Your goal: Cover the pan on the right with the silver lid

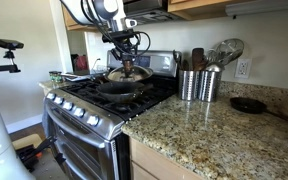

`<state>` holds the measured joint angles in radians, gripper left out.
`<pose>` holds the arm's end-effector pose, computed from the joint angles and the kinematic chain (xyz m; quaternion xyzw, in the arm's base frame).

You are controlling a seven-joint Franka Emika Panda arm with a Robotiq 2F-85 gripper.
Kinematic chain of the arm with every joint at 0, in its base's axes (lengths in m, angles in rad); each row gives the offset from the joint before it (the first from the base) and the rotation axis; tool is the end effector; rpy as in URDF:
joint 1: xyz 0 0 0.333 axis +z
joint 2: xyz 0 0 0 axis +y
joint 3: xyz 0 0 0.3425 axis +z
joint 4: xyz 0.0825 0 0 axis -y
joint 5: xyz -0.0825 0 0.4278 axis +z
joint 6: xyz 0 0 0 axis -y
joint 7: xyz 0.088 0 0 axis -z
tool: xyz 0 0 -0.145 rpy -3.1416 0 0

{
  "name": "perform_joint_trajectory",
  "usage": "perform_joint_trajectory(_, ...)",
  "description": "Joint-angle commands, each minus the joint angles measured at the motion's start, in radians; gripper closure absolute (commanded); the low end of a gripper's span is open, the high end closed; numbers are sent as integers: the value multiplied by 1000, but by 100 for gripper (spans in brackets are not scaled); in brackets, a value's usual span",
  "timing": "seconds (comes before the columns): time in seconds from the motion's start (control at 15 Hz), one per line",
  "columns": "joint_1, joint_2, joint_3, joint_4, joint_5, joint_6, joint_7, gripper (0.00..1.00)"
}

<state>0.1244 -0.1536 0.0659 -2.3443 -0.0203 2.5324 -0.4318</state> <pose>0.5467 0.1053 0.3954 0.9357 0.3089 0.1671 0.0325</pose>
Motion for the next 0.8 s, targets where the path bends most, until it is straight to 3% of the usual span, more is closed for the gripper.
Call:
perform_joint_trajectory(0.0, 30, -31, -4, -47, 51, 8, -70, 79)
perform_joint_trajectory(0.4, 55, -15, -11, -81, 172, 19, -204, 79)
perform_joint_trajectory(0.73, 49, -3, -9, -99, 197, 18, -252, 79)
